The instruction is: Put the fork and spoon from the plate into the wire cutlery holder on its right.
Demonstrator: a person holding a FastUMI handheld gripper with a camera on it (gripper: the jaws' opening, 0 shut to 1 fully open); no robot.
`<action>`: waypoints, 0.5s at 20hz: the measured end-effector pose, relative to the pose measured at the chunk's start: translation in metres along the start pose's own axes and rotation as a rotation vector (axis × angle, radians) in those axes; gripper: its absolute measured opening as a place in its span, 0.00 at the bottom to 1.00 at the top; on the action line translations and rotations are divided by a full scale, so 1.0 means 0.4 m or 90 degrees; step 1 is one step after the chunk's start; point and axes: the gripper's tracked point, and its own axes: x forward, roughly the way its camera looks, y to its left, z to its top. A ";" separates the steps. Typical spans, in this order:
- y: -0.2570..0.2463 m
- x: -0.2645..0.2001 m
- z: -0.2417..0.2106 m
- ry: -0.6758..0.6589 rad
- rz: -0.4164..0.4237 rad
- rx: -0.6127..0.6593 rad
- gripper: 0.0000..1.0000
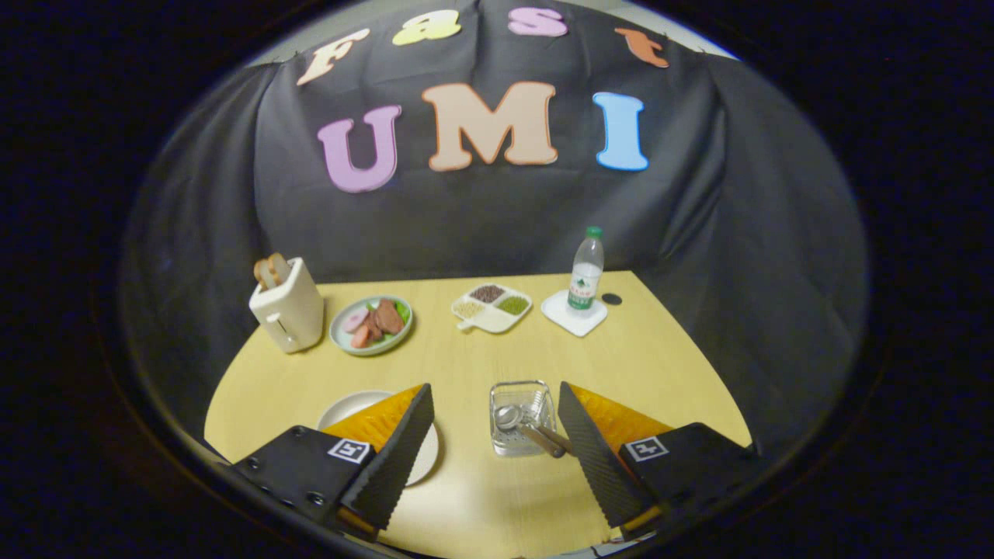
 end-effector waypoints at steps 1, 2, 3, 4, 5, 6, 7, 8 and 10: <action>0.002 -0.020 0.017 -0.032 0.002 0.017 1.00; 0.000 -0.046 0.033 -0.062 0.002 0.033 1.00; -0.009 -0.069 0.047 -0.092 0.000 0.045 1.00; -0.018 -0.090 0.065 -0.124 -0.003 0.055 1.00; -0.021 -0.119 0.088 -0.162 -0.003 0.064 1.00; -0.022 -0.135 0.101 -0.185 -0.004 0.067 0.99; -0.028 -0.155 0.114 -0.214 -0.006 0.068 0.99; -0.029 -0.175 0.134 -0.242 -0.007 0.067 0.99; -0.028 -0.211 0.169 -0.298 -0.010 0.063 0.98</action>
